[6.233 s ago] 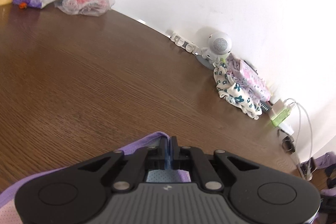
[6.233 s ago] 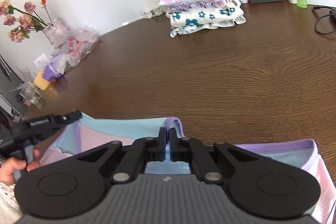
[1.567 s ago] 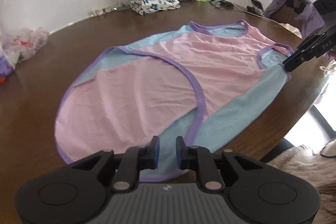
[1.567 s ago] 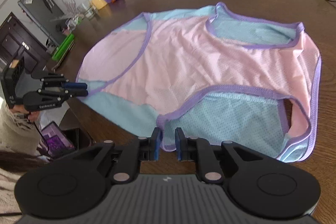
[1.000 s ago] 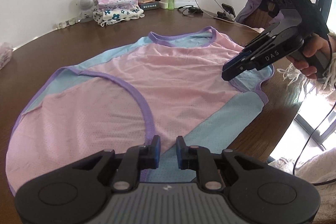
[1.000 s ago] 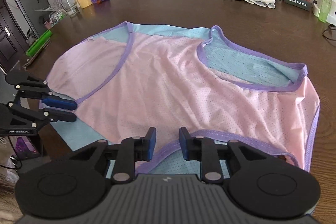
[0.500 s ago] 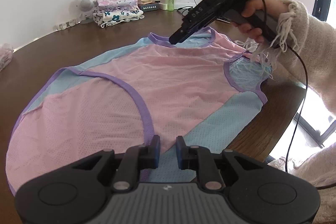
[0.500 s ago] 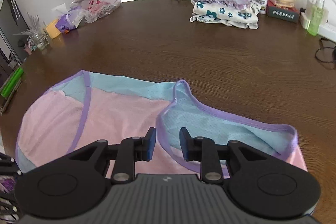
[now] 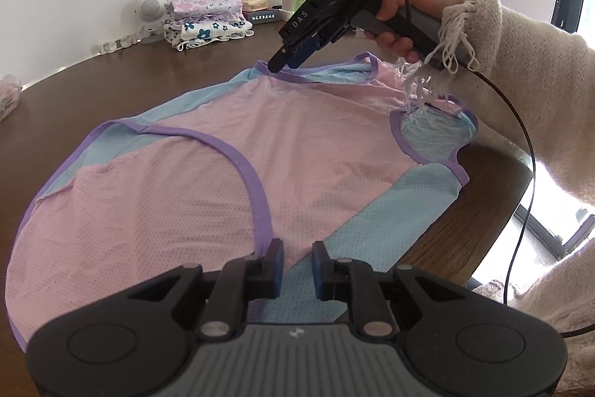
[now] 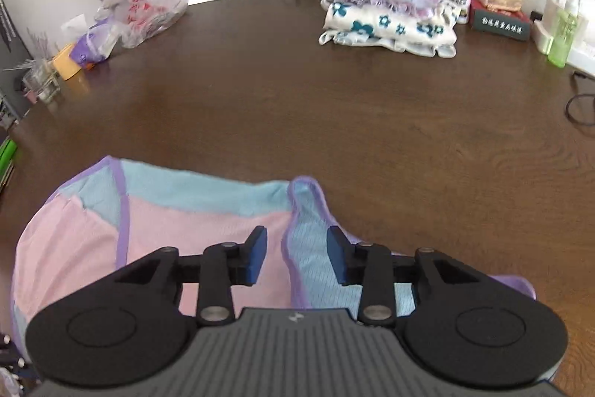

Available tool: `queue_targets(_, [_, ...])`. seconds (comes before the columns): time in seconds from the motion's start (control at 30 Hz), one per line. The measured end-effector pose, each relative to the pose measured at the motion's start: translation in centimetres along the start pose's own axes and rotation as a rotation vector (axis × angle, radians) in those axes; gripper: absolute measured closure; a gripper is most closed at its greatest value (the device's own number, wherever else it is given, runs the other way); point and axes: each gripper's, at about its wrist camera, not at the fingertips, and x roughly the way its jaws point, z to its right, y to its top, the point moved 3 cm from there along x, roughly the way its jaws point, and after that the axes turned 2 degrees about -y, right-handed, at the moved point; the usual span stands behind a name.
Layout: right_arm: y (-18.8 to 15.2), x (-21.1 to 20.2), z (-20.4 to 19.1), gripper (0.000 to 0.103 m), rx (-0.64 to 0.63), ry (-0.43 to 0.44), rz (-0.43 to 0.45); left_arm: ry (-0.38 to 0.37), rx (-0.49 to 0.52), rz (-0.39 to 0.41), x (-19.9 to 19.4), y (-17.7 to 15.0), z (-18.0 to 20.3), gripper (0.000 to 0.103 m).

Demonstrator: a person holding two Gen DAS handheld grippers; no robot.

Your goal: Fold clothes

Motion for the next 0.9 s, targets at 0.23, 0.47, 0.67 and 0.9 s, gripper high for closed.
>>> queue_targets(0.23, [1.3, 2.5, 0.4, 0.099, 0.062, -0.048, -0.011, -0.004, -0.020, 0.009, -0.1, -0.1, -0.2, 0.088])
queue_targets(0.47, [0.7, -0.7, 1.8, 0.089, 0.104, 0.042, 0.036, -0.006, -0.027, 0.018, -0.2, -0.2, -0.3, 0.088])
queue_targets(0.67, [-3.5, -3.8, 3.5, 0.088, -0.034, -0.031, -0.039, -0.012, -0.033, 0.027, -0.2, -0.2, -0.3, 0.088])
queue_targets(0.9, [-7.1, -5.3, 4.4, 0.070, -0.146, -0.044, -0.067, -0.003, -0.026, 0.023, -0.2, -0.2, -0.2, 0.088])
